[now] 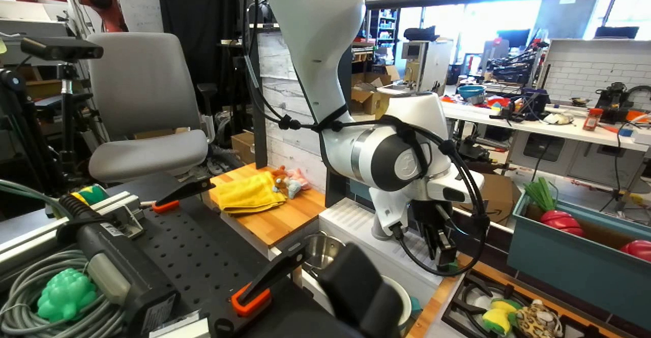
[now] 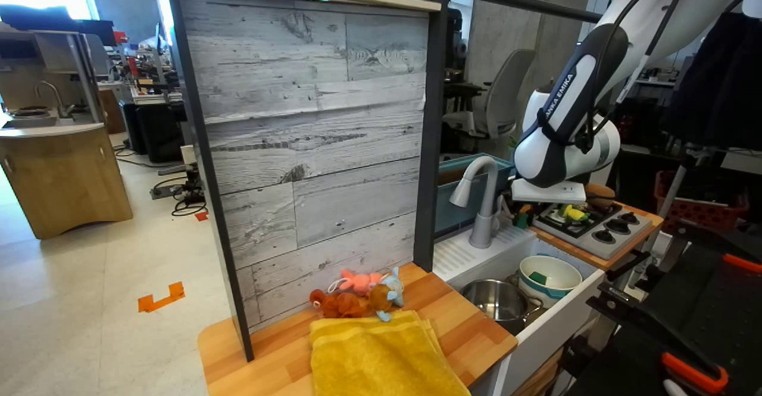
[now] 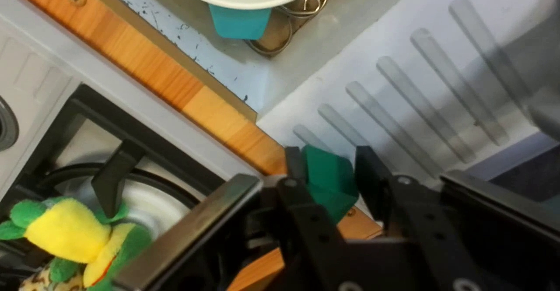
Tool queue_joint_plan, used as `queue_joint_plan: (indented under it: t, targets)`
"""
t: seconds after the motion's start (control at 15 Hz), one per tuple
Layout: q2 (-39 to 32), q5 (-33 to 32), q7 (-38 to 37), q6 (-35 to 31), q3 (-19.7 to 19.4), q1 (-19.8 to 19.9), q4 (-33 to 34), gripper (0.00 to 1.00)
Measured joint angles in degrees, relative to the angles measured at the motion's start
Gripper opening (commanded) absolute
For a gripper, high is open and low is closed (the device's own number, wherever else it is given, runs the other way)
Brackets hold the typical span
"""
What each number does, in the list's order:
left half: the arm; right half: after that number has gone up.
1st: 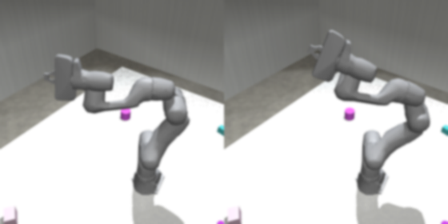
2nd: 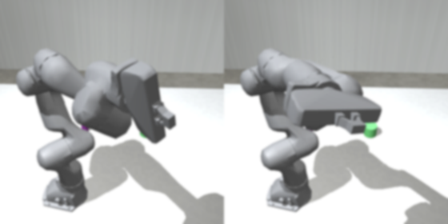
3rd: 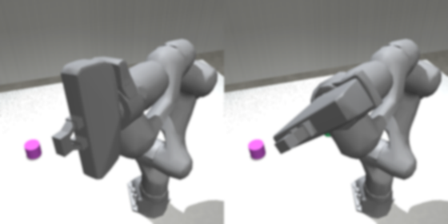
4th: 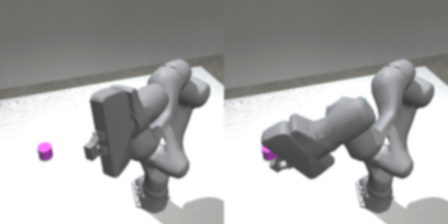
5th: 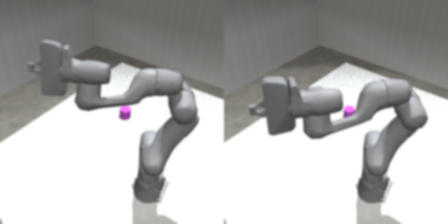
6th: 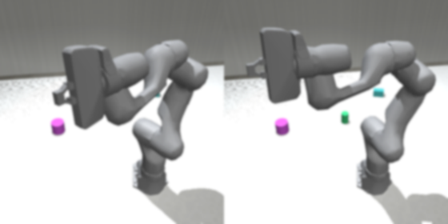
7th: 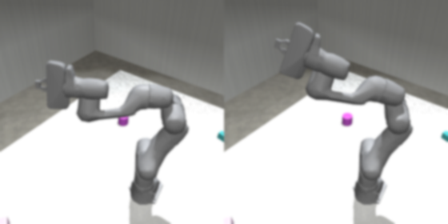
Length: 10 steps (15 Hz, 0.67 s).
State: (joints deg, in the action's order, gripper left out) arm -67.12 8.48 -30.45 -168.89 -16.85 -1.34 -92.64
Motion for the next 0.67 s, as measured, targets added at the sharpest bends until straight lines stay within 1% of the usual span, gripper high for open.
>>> queue_joint_plan:
  t: [0.13, 0.2, 0.33, 0.53, 0.67]
  targets:
    - [0.0, 0.0, 0.2, 0.0, 0.0, 0.0, 0.0, 0.13]
    - [0.0, 0.0, 0.3, 0.0, 0.0, 0.0, 0.0, 0.1]
    - [0.4, 0.0, 1.1, 0.4, 0.3, 0.0, -0.4, 0.1]
    - [2.9, 0.0, 3.7, 0.5, 2.5, 0.2, -3.3, 0.1]
    - [6.2, 0.0, 6.3, 1.2, 3.0, 0.2, -6.4, 0.1]
